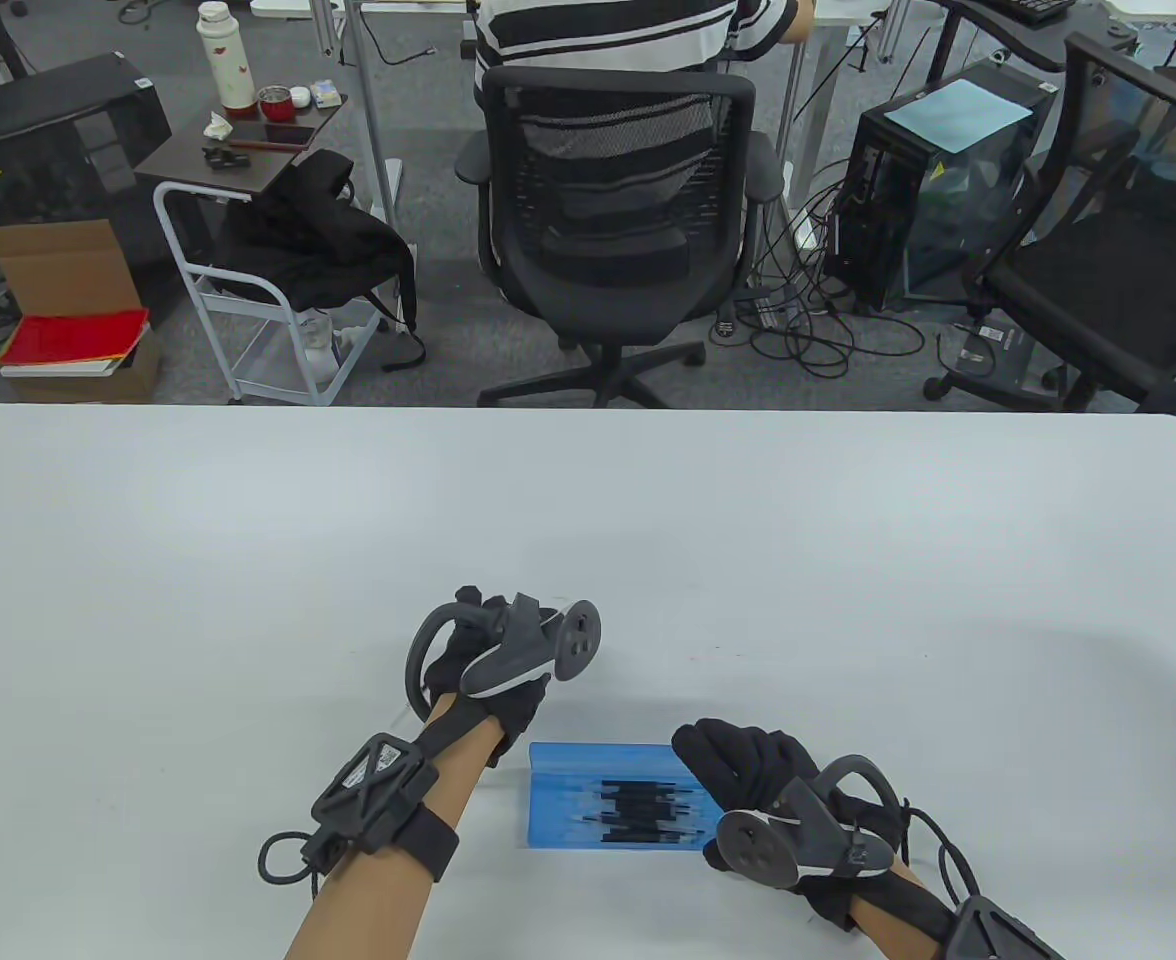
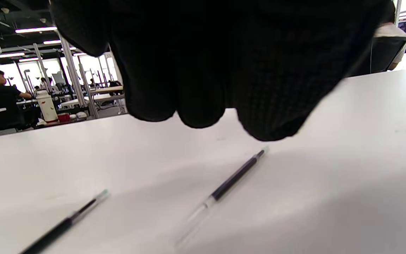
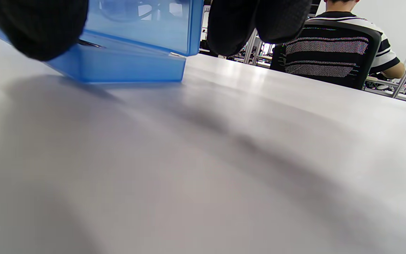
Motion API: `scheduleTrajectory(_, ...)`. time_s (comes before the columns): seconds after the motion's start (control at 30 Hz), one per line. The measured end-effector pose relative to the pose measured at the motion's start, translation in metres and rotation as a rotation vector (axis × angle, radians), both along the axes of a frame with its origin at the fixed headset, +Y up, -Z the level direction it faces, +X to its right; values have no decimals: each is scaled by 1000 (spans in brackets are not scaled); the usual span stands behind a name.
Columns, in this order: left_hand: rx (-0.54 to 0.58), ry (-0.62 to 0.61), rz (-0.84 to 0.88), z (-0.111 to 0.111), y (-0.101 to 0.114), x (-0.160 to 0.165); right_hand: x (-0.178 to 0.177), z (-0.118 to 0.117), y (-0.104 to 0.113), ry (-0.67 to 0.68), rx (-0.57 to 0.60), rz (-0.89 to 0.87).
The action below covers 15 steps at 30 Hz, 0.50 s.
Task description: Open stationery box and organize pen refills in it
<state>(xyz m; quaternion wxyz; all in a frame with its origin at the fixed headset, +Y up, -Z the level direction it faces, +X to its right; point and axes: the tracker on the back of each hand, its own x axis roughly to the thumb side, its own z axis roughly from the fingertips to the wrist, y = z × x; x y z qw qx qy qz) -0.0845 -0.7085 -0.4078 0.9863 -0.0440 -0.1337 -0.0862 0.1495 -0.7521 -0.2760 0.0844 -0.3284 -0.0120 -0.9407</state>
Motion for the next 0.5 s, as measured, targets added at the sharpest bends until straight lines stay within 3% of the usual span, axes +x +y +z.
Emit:
scheduleTrajectory(0.27, -69, 48, -65, -14, -29, -1, 0, 0, 0, 2, -2, -2)
scheduleTrajectory(0.5, -64, 56, -50, -16, -30, -2, 0, 0, 0, 2, 0, 0)
